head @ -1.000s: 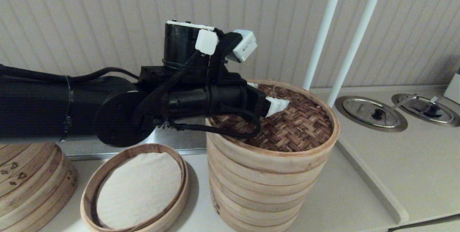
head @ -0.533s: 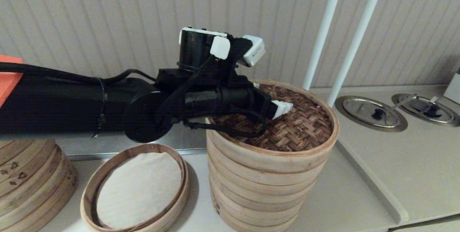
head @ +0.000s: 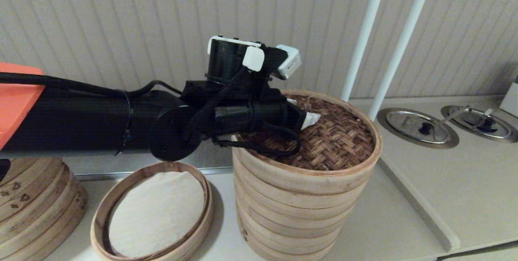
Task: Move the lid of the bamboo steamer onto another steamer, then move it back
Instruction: Pick up the steamer
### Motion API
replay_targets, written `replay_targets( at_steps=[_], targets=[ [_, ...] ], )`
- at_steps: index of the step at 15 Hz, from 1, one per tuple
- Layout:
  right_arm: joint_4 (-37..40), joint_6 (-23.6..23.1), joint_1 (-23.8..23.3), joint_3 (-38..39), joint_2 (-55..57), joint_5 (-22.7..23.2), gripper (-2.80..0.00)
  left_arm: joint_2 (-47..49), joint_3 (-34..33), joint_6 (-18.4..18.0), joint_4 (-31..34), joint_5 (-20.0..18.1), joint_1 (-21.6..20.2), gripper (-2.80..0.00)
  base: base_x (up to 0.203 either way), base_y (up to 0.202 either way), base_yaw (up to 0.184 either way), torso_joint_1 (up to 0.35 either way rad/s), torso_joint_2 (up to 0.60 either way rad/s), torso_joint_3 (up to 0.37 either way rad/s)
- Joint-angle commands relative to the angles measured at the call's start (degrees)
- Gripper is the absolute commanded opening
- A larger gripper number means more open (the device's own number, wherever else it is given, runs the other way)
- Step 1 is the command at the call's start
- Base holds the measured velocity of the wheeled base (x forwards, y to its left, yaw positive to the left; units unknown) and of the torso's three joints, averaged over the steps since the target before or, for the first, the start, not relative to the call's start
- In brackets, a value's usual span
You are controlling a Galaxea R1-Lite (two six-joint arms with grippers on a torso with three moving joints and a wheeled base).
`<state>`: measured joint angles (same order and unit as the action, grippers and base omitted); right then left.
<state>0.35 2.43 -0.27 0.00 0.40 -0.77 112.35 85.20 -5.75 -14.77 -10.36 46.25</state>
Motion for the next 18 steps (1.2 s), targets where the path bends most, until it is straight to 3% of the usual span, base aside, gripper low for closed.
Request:
replay_targets(
  at_steps=[1,18],
  targets=[
    [0.0,0.04,0.0,0.18,0.04,-0.02,-2.8,-0.29,0.05,-0.12,0.0,0.17,0.16,-2.8,0.0,0.0,0.0,0.0,0.0,0.0],
    [0.0,0.04,0.0,0.18,0.04,-0.02,-2.8,-2.99,2.45,-0.31,2.45,5.04,1.56,-2.8,0.0,0.0,0.0,0.0,0.0,0.0]
  ],
)
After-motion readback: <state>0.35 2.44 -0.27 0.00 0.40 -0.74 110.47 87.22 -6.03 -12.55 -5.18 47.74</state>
